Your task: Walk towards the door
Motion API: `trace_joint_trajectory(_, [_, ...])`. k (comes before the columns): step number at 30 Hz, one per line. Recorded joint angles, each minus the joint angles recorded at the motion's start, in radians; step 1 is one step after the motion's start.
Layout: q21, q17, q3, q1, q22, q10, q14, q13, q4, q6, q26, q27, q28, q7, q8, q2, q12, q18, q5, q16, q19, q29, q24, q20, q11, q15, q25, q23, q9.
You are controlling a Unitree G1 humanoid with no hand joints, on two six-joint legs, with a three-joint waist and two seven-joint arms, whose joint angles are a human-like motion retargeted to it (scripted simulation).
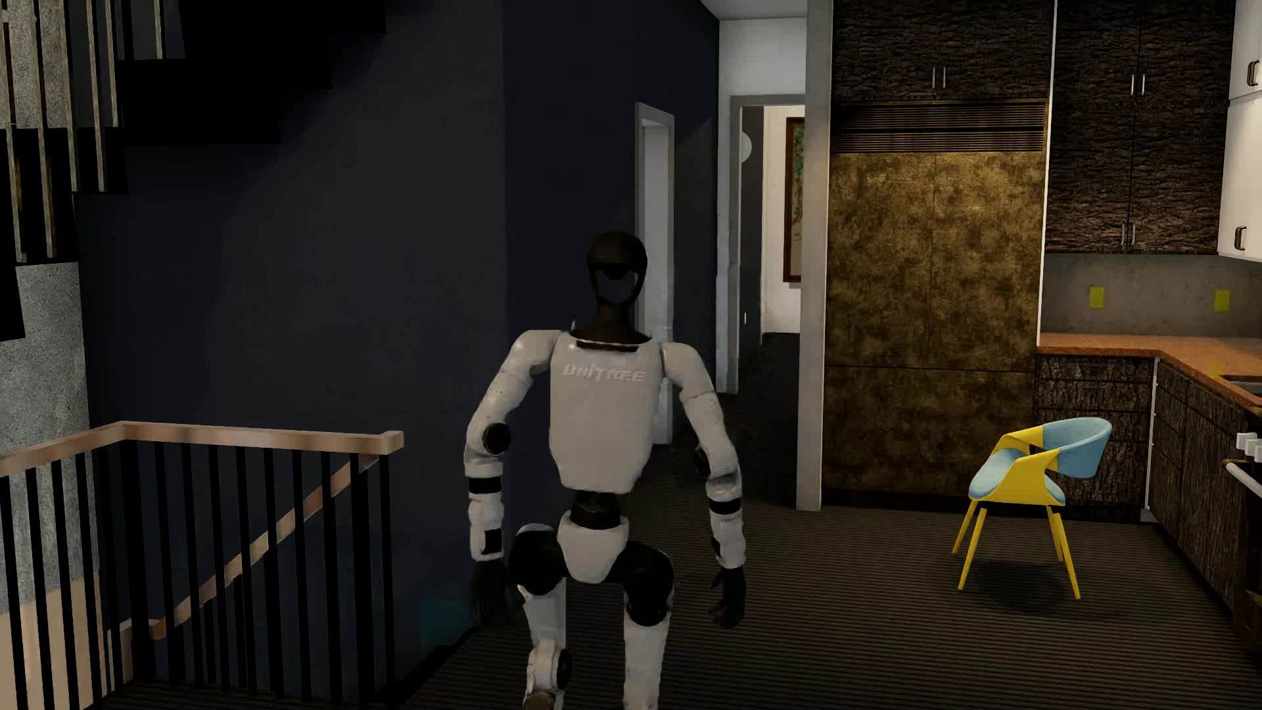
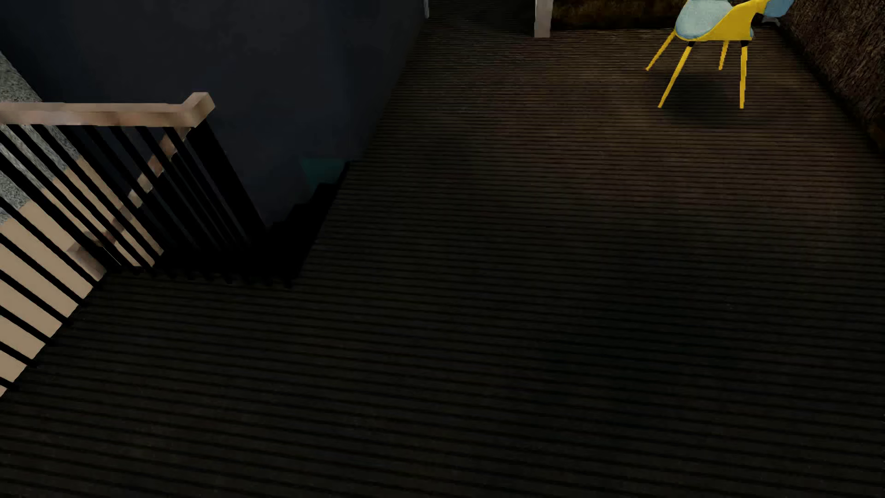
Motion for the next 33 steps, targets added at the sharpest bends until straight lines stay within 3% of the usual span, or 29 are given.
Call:
trace_joint_trajectory(1, [-0.078, -0.004, 0.019, -0.011, -0.007, -0.170, 0.072, -0.013, 0.000, -0.007, 0.000, 0.000, 0.000, 0.000, 0.000, 0.042, -0.019, 0.000, 0.007, 0.001, 0.000, 0.000, 0.000, 0.028, 0.003, -0.022, 0.000, -0.073, 0.022])
trace_joint_trajectory(2, [-0.128, -0.010, 0.031, 0.002, -0.023, -0.335, 0.063, -0.026, 0.001, -0.012, 0.000, 0.000, 0.000, 0.000, 0.000, 0.096, -0.039, 0.000, 0.017, 0.004, 0.000, 0.000, 0.000, 0.068, -0.001, -0.044, 0.000, -0.133, 0.048])
trace_joint_trajectory(3, [-0.156, -0.016, 0.034, 0.015, -0.049, -0.477, -0.051, -0.038, 0.003, -0.021, 0.000, 0.000, 0.000, 0.000, 0.000, 0.148, -0.057, 0.000, 0.028, 0.012, 0.000, 0.000, 0.000, 0.122, -0.009, -0.067, 0.000, -0.178, 0.065])
trace_joint_trajectory(4, [-0.167, -0.019, 0.039, 0.024, -0.080, -0.558, -0.237, -0.044, 0.010, -0.035, 0.000, 0.000, 0.000, 0.000, 0.000, 0.191, -0.073, 0.000, 0.032, 0.022, 0.000, 0.000, 0.000, 0.183, -0.008, -0.084, 0.000, -0.206, 0.074])
trace_joint_trajectory(5, [-0.166, -0.019, 0.041, 0.009, -0.105, -0.561, -0.330, -0.044, 0.029, -0.039, 0.000, 0.000, 0.000, 0.000, 0.000, 0.220, -0.092, 0.000, 0.044, 0.033, 0.000, 0.000, 0.000, 0.236, -0.003, -0.091, 0.000, -0.215, 0.072])
trace_joint_trajectory(6, [-0.153, -0.016, 0.046, -0.021, -0.117, -0.558, -0.271, -0.039, 0.024, -0.051, 0.000, 0.000, 0.000, 0.000, 0.000, 0.249, -0.119, 0.000, 0.036, 0.040, 0.000, 0.000, 0.000, 0.271, 0.007, -0.085, 0.000, -0.197, 0.068])
trace_joint_trajectory(8, [-0.047, -0.010, 0.082, -0.026, -0.114, -0.523, -0.118, -0.021, 0.001, -0.072, 0.000, 0.000, 0.000, 0.000, 0.000, 0.276, -0.159, 0.000, -0.004, 0.040, 0.000, 0.000, 0.000, 0.313, 0.041, -0.006, 0.000, -0.082, 0.025])
trace_joint_trajectory(9, [0.069, -0.003, 0.079, -0.034, -0.100, -0.494, -0.083, -0.026, -0.021, -0.087, 0.000, 0.000, 0.000, 0.000, 0.000, 0.244, -0.173, 0.000, -0.040, 0.038, 0.000, 0.000, 0.000, 0.310, 0.117, 0.087, 0.000, 0.023, -0.006])
trace_joint_trajectory(11, [0.317, 0.019, 0.062, 0.055, -0.071, -0.484, -0.166, -0.029, -0.048, -0.108, 0.000, 0.000, 0.000, 0.000, 0.000, 0.063, -0.207, 0.000, -0.130, 0.043, 0.000, 0.000, 0.000, 0.255, 0.441, 0.322, 0.000, 0.200, -0.024])
trace_joint_trajectory(12, [0.399, 0.023, 0.033, 0.073, -0.052, -0.500, -0.213, -0.032, -0.077, -0.118, 0.000, 0.000, 0.000, 0.000, 0.000, -0.109, -0.246, 0.000, -0.163, 0.041, 0.000, 0.000, 0.000, 0.217, 0.629, 0.314, 0.000, 0.220, -0.048])
trace_joint_trajectory(14, [0.364, 0.030, -0.066, 0.282, -0.068, -0.547, -0.351, 0.040, -0.057, -0.083, 0.000, 0.000, 0.000, 0.000, 0.000, -0.211, -0.244, 0.000, -0.140, 0.045, 0.000, 0.000, 0.000, 0.232, 0.809, 0.123, 0.000, 0.169, 0.012])
trace_joint_trajectory(17, [0.273, 0.057, -0.154, 0.515, -0.135, -0.561, -0.550, 0.138, 0.004, -0.043, 0.000, 0.000, 0.000, 0.000, 0.000, -0.336, -0.196, 0.000, -0.072, 0.076, 0.000, 0.000, 0.000, 0.287, 0.572, -0.011, 0.000, 0.122, 0.058])
trace_joint_trajectory(21, [0.342, 0.062, -0.159, 0.689, -0.123, -0.555, -0.617, 0.125, 0.003, -0.041, 0.000, 0.000, 0.000, 0.000, 0.000, -0.333, -0.185, 0.000, -0.033, 0.079, 0.000, 0.000, 0.000, 0.266, -0.030, 0.151, 0.000, 0.126, 0.081])
trace_joint_trajectory(24, [0.289, 0.040, -0.178, 0.811, -0.103, -0.576, -0.541, 0.119, 0.037, -0.020, 0.000, 0.000, 0.000, 0.000, 0.000, -0.371, -0.118, 0.000, -0.033, 0.056, 0.000, 0.000, 0.000, 0.214, 0.094, 0.177, 0.000, 0.123, 0.069])
trace_joint_trajectory(26, [0.265, 0.010, -0.208, 0.756, -0.082, -0.484, -0.246, 0.097, 0.087, 0.023, 0.000, 0.000, 0.000, 0.000, 0.000, -0.328, -0.062, 0.000, -0.020, 0.010, 0.000, 0.000, 0.000, 0.184, 0.170, 0.130, 0.000, 0.149, 0.045])
trace_joint_trajectory(27, [0.244, 0.000, -0.217, 0.628, -0.108, -0.307, -0.106, 0.075, 0.108, 0.043, 0.000, 0.000, 0.000, 0.000, 0.000, -0.283, -0.042, 0.000, -0.012, 0.008, 0.000, 0.000, 0.000, 0.159, 0.169, 0.073, 0.000, 0.159, 0.031])
trace_joint_trajectory(28, [0.224, -0.007, -0.193, 0.470, -0.145, -0.095, -0.052, 0.046, 0.100, 0.053, 0.000, 0.000, 0.000, 0.000, 0.000, -0.260, -0.037, 0.000, -0.002, 0.014, 0.000, 0.000, 0.000, 0.142, 0.154, 0.030, 0.000, 0.162, 0.009])
trace_joint_trajectory(30, [0.154, -0.019, -0.088, 0.228, -0.170, 0.182, -0.124, 0.000, 0.069, 0.039, 0.000, 0.000, 0.000, 0.000, 0.000, -0.172, -0.028, 0.000, 0.015, 0.020, 0.000, 0.000, 0.000, 0.136, 0.094, -0.003, 0.000, 0.131, -0.009])
trace_joint_trajectory(31, [0.093, -0.022, -0.045, 0.133, -0.155, 0.201, -0.134, -0.015, 0.043, 0.019, 0.000, 0.000, 0.000, 0.000, 0.000, -0.118, -0.024, 0.000, 0.017, 0.018, 0.000, 0.000, 0.000, 0.137, 0.057, -0.009, 0.000, 0.089, -0.013])
trace_joint_trajectory(33, [-0.045, -0.030, -0.001, 0.018, -0.126, -0.007, -0.060, -0.025, 0.005, -0.015, 0.000, 0.000, 0.000, 0.000, 0.000, 0.019, -0.019, 0.000, 0.021, 0.022, 0.000, 0.000, 0.000, 0.120, -0.002, -0.020, 0.000, -0.035, -0.002])
